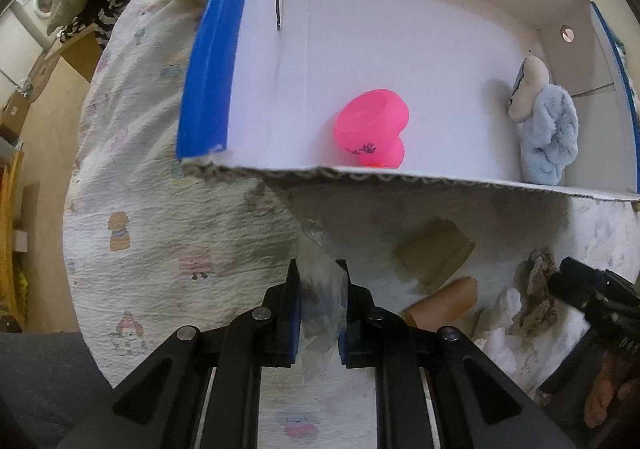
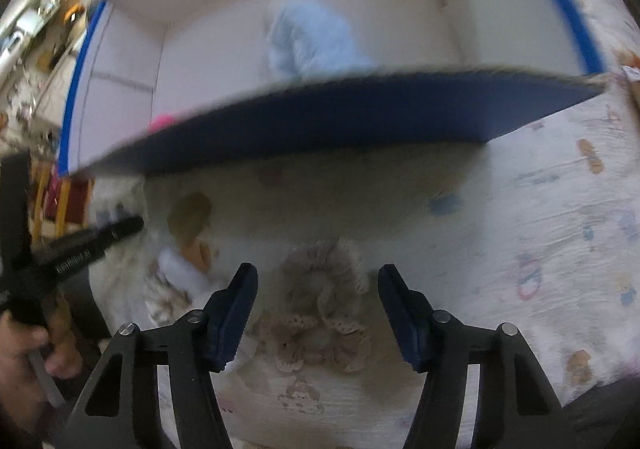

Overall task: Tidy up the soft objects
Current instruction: 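Grasp the lace scrunchie with the right tool while the left tool grasps the plastic bag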

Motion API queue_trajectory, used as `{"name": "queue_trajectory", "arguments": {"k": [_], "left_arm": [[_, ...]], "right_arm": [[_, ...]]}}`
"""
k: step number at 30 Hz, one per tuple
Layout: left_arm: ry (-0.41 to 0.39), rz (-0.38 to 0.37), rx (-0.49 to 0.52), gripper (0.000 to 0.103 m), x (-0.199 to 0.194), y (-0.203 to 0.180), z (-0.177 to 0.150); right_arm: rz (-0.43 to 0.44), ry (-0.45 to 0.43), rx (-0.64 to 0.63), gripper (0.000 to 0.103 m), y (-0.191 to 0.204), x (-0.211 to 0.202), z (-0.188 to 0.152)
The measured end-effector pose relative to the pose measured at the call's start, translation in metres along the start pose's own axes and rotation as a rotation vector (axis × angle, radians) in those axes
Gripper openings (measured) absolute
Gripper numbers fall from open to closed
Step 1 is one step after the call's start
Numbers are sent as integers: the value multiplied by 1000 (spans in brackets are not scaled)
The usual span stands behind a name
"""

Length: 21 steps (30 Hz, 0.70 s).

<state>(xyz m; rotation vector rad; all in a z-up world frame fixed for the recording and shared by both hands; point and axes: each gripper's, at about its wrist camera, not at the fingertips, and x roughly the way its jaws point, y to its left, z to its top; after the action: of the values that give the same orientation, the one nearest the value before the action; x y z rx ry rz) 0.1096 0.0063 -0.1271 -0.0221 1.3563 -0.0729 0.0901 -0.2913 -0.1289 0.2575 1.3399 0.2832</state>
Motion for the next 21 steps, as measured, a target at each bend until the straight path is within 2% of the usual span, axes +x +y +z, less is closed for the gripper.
{"name": "queue_trajectory", "arguments": {"k": [4, 6, 8, 10, 21], "left_arm": [[14, -4, -8, 13, 4, -5, 6], [10, -1, 0, 13, 7, -7, 6], [5, 3, 8, 13, 11, -8, 4], [-1, 7, 12, 13, 10, -7, 3], [-21, 25, 1, 13, 5, -5, -4]], "right_arm": [[-94, 54, -74, 65, 11, 18, -5], [-160, 59, -129, 53, 18, 24, -7], [-197, 50, -157, 25, 21, 24, -8], [-190, 41, -153, 16, 20, 21, -8], [-160, -115, -145, 13, 24, -16, -12]]}}
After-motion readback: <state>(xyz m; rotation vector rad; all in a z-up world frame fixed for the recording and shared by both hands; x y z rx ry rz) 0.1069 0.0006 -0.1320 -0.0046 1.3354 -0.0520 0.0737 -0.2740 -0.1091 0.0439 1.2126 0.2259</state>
